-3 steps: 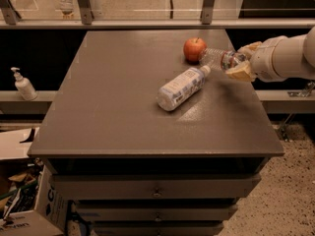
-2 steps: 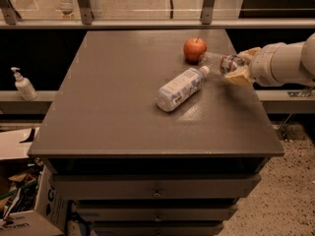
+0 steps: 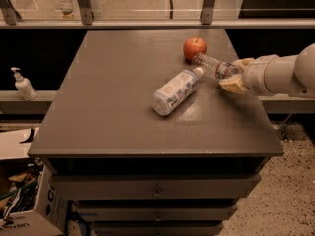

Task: Move water bottle near apple

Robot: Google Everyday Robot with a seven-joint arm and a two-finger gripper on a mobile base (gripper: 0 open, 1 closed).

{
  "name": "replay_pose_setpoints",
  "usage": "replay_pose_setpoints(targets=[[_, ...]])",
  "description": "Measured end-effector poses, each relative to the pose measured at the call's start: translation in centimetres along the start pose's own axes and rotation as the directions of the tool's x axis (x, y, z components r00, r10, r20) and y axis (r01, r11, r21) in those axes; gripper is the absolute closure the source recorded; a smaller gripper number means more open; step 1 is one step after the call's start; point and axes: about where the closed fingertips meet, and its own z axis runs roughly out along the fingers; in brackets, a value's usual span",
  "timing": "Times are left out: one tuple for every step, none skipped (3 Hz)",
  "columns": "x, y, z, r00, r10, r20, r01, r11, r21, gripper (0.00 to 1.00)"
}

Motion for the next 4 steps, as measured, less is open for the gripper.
replay_pose_setpoints(targets=[[0.24, 1.48, 0.99, 1.0, 0.029, 0.009, -0.029, 0.999, -0.034, 0.82], [0.25, 1.95, 1.33, 0.999, 0.041, 0.012, -0.041, 0.9981, -0.047, 0.59], [0.17, 2.12, 1.33, 0.999, 0.047, 0.014, -0.046, 0.9976, -0.051, 0.36], [-0.01, 1.97, 1.11, 0.999, 0.049, 0.017, -0.048, 0.9976, -0.05, 0.11]])
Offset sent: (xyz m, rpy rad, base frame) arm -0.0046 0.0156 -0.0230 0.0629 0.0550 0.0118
